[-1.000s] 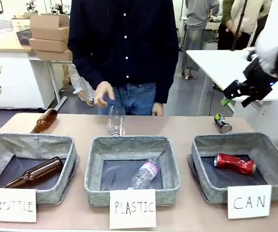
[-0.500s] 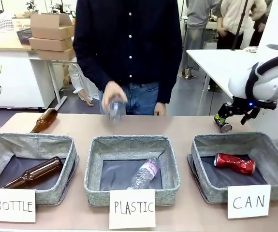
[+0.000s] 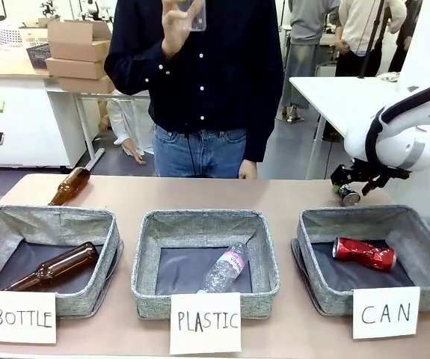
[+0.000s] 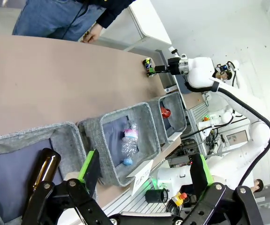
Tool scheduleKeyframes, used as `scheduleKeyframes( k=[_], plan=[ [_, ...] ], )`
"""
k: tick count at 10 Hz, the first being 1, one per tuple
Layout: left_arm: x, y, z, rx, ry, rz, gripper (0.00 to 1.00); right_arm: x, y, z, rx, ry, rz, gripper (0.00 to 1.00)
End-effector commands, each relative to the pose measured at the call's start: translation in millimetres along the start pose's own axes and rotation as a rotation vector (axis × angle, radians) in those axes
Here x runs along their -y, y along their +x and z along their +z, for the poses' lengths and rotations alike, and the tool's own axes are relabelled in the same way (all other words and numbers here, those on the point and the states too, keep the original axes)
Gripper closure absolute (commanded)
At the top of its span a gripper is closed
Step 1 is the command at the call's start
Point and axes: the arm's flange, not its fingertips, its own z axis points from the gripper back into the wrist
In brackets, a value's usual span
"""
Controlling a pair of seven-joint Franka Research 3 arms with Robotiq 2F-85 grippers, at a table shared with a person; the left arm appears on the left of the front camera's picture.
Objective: Sort the can waste into the basket.
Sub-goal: Pick up the can waste from the table and place it in the right Fabric basket.
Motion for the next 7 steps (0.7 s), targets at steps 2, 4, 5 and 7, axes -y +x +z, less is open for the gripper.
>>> scheduleKeyframes(
  k=[2, 4, 5, 7],
  plan=[
    [0.9, 0.5, 1.3, -0.004, -0.006, -0.015, 0.00, 6.0, 6.3, -1.9, 0.024, 0.028, 0.032, 0.00],
    [0.9, 0.5, 1.3, -0.004, -0.006, -0.015, 0.00, 5.7, 5.4, 0.4, 0.018, 0.035, 0.041, 0.60],
    [0.9, 0.5, 1.3, -0.004, -0.006, -0.015, 0.00, 4.7, 5.1, 0.4, 0.016, 0.028, 0.048, 0.86],
    [0.9, 0.5, 1.3, -0.004, -0.006, -0.015, 0.00, 1.8, 4.7, -3.3, -0.002, 0.023, 0.061, 1.00]
  ],
)
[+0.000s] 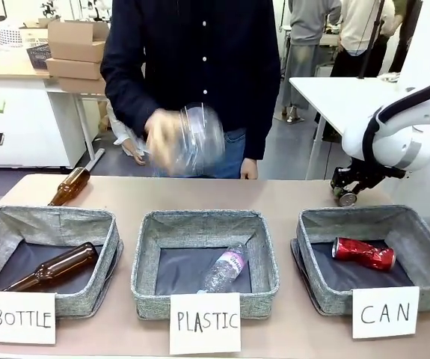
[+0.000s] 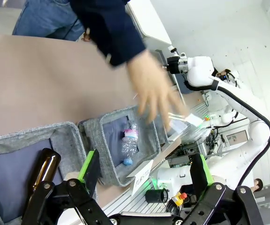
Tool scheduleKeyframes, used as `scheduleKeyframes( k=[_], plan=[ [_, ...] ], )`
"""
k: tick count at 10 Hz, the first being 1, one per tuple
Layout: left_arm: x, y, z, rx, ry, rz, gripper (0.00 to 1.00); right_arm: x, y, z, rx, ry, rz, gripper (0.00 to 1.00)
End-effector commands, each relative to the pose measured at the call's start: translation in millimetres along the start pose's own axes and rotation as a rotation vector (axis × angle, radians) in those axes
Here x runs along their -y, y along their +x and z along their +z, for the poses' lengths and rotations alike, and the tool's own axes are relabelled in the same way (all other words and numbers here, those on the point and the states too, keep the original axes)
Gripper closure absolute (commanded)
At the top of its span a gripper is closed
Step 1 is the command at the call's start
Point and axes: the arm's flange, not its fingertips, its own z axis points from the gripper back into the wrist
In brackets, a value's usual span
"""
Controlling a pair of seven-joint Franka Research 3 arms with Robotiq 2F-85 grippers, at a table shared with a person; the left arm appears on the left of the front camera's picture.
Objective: Sort the can waste into the basket.
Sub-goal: Pick up the can waste from the table and place it in the right Fabric basket.
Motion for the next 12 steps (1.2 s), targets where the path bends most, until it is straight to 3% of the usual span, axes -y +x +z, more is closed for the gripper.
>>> scheduleKeyframes(
  k=[1, 2, 3, 7, 10, 12],
  plan=[
    [1, 0, 1, -0.004, -0.006, -0.015, 0.00, 3, -1, -3, -0.015, 0.013, 0.032, 1.00],
    [1, 0, 1, -0.004, -0.006, -0.015, 0.00, 4, -1, -3, -0.024, 0.014, 0.032, 0.96],
    [1, 0, 1, -0.004, -0.006, -0.015, 0.00, 4, -1, -4, -0.029, 0.013, 0.031, 1.00],
    [1, 0, 1, -0.004, -0.006, -0.015, 0.00, 2, -3, 6, -0.004, 0.037, 0.014, 1.00],
    [1, 0, 1, -0.004, -0.006, -0.015, 0.00, -25, -17, 83, 0.168, 0.222, 0.109, 1.00],
    [1, 0, 1, -0.004, -0.006, -0.015, 0.00, -43, -32, 131, 0.187, 0.332, 0.190, 1.00]
  ],
)
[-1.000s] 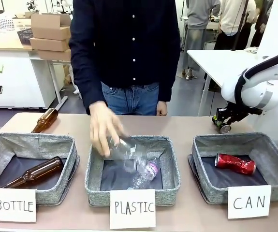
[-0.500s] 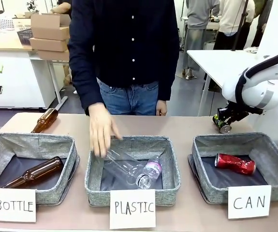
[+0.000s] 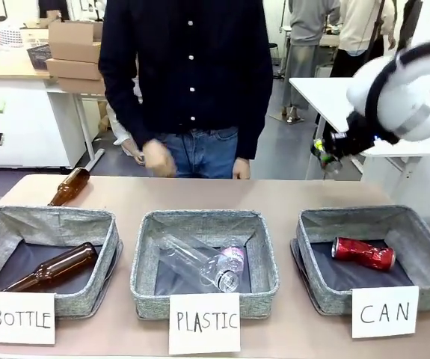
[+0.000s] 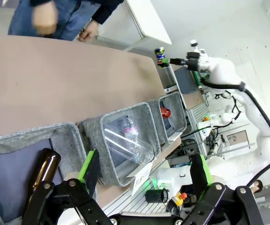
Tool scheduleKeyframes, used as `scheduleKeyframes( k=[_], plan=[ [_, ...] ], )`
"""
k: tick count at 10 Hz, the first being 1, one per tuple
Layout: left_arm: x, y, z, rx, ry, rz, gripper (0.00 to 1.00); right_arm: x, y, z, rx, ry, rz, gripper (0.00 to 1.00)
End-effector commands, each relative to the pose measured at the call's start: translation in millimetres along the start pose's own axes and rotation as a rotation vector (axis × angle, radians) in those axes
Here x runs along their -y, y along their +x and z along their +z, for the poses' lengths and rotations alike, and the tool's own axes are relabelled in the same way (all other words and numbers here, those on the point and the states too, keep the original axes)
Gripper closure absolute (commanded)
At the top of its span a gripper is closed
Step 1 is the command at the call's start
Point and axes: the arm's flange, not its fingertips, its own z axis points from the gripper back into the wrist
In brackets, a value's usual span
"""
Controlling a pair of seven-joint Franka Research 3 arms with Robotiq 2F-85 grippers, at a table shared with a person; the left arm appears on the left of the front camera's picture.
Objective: Sort the can waste into the basket.
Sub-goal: Pick up the can waste from the table and place it in the right Fabric basket.
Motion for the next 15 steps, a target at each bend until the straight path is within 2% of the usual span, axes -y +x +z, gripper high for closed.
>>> scheduleKeyframes(
  k=[1, 2, 3, 4, 5, 7, 10, 11, 12, 13, 15],
  plan=[
    [1, 0, 1, -0.005, -0.006, -0.015, 0.00, -3, -32, 44, -0.104, 0.207, 0.096, 1.00],
    [1, 0, 1, -0.005, -0.006, -0.015, 0.00, -11, -42, 70, -0.234, 0.294, 0.143, 1.00],
    [1, 0, 1, -0.005, -0.006, -0.015, 0.00, -10, -56, 96, -0.353, 0.338, 0.251, 1.00],
    [1, 0, 1, -0.005, -0.006, -0.015, 0.00, -4, -73, 113, -0.476, 0.331, 0.373, 1.00],
    [1, 0, 1, -0.005, -0.006, -0.015, 0.00, 6, -87, 121, -0.551, 0.315, 0.469, 1.00],
    [1, 0, 1, -0.005, -0.006, -0.015, 0.00, 13, -104, 121, -0.585, 0.314, 0.583, 1.00],
    [1, 0, 1, -0.005, -0.006, -0.015, 0.00, 12, -105, 116, -0.591, 0.311, 0.605, 1.00],
    [1, 0, 1, -0.005, -0.006, -0.015, 0.00, 12, -104, 114, -0.572, 0.297, 0.618, 0.48],
    [1, 0, 1, -0.005, -0.006, -0.015, 0.00, 11, -106, 115, -0.579, 0.285, 0.630, 0.07],
    [1, 0, 1, -0.005, -0.006, -0.015, 0.00, 11, -106, 115, -0.581, 0.289, 0.629, 0.00],
    [1, 0, 1, -0.005, -0.006, -0.015, 0.00, 11, -104, 116, -0.561, 0.304, 0.606, 0.00]
  ],
)
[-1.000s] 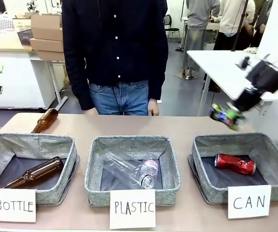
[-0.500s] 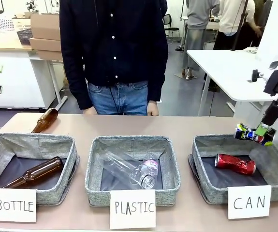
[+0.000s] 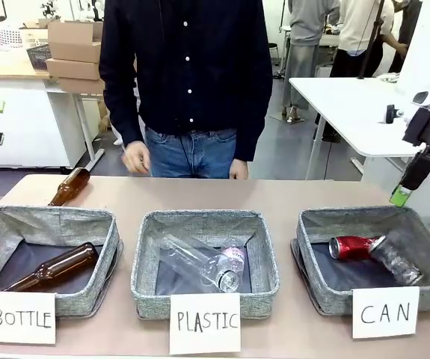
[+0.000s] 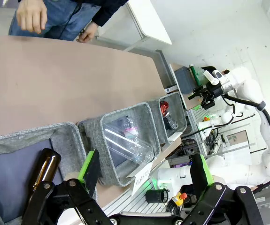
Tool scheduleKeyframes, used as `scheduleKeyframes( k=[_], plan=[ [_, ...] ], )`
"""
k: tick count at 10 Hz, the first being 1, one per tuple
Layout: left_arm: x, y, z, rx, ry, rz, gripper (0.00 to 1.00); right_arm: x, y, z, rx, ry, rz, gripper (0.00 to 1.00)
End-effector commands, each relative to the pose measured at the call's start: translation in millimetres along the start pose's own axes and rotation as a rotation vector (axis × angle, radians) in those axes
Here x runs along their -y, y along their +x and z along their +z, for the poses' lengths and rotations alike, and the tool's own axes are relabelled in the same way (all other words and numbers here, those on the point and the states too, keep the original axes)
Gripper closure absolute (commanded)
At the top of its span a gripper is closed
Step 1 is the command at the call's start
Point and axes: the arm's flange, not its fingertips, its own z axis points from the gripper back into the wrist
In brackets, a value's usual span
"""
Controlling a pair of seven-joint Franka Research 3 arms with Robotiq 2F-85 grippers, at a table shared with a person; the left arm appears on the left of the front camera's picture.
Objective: Sort the can waste into the basket.
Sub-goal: Pick up the can waste from the table and place it in the right Fabric basket.
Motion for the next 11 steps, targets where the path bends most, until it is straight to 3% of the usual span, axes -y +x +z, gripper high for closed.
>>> scheduleKeyframes(
  k=[1, 4, 5, 6, 7, 8, 9, 10, 11],
  plan=[
    [0, 0, 1, -0.005, -0.007, -0.014, 0.00, 2, -1, 0, 0.056, 0.025, -0.007, 0.00],
    [0, 0, 1, -0.005, -0.007, -0.014, 0.00, -1, 3, 5, 0.102, 0.088, -0.070, 0.00],
    [0, 0, 1, -0.005, -0.007, -0.014, 0.00, -6, 3, 11, 0.164, 0.177, -0.112, 0.00],
    [0, 0, 1, -0.005, -0.007, -0.014, 0.00, -19, 5, 24, 0.358, 0.388, -0.185, 0.00],
    [0, 0, 1, -0.005, -0.007, -0.014, 0.00, -31, 17, 42, 0.716, 0.667, -0.451, 0.00],
    [0, 0, 1, -0.005, -0.007, -0.014, 0.00, -37, 14, 54, 0.795, 0.927, -0.520, 0.00],
    [0, 0, 1, -0.005, -0.007, -0.014, 0.00, -34, 10, 59, 0.809, 1.060, -0.554, 0.00],
    [0, 0, 1, -0.005, -0.007, -0.014, 0.00, -24, 11, 60, 0.846, 1.085, -0.638, 0.00],
    [0, 0, 1, -0.005, -0.007, -0.014, 0.00, -43, 11, 53, 0.396, 0.630, -0.244, 0.00]
  ],
)
